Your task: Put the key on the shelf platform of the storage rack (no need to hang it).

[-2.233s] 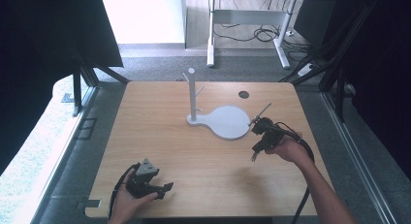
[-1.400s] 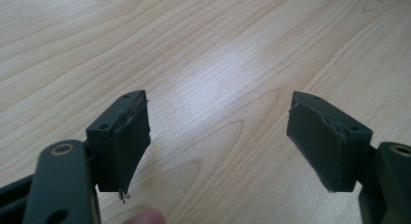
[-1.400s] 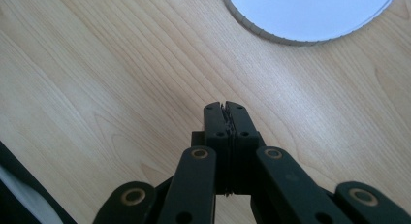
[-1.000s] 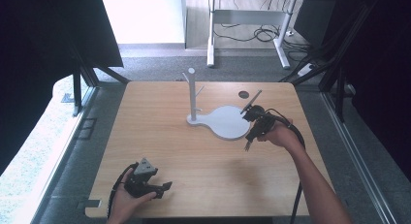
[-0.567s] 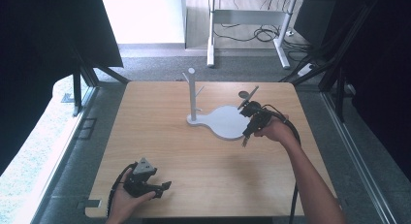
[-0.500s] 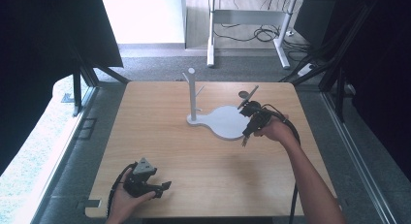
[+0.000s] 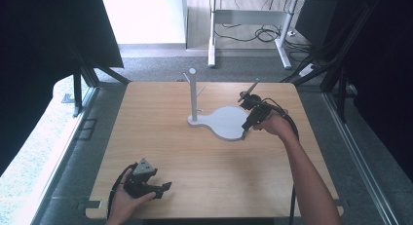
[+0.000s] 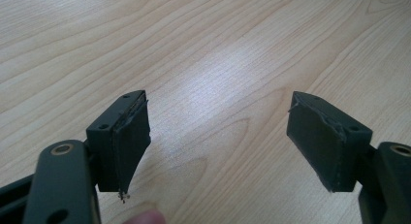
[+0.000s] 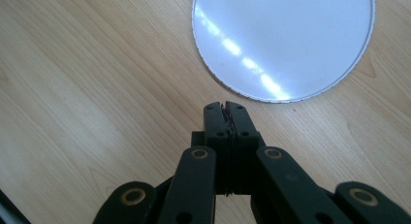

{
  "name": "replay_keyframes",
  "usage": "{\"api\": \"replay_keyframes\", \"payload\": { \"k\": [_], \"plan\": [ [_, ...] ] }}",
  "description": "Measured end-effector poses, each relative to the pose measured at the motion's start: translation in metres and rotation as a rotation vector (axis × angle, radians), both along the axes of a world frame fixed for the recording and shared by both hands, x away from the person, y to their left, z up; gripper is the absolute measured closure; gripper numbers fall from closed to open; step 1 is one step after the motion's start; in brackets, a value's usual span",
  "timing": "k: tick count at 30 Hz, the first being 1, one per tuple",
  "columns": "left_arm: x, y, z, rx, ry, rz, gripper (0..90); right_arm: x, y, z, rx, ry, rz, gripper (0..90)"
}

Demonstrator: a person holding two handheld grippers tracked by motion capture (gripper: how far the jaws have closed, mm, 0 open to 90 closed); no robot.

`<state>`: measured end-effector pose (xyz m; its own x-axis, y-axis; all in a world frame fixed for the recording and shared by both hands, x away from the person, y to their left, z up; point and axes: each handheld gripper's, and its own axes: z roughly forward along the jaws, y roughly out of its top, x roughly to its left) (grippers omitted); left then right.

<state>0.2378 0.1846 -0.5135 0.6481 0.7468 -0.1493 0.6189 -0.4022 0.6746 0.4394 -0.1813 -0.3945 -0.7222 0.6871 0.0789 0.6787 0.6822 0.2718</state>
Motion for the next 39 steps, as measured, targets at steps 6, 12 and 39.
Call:
{"api": "replay_keyframes", "payload": {
  "k": [6, 12, 39],
  "plan": [
    [0.000, -0.001, -0.001, 0.000, 0.001, -0.001, 23.8, 0.009, 0.002, -0.005, -0.020, 0.015, -0.006, 90.0],
    [0.000, 0.000, -0.001, -0.001, 0.001, 0.003, 23.8, 0.016, 0.000, -0.006, -0.017, 0.017, -0.017, 90.0],
    [0.001, 0.002, -0.001, -0.009, 0.002, 0.006, 23.9, 0.046, 0.015, -0.013, -0.008, 0.006, -0.048, 89.9]
  ]
}}
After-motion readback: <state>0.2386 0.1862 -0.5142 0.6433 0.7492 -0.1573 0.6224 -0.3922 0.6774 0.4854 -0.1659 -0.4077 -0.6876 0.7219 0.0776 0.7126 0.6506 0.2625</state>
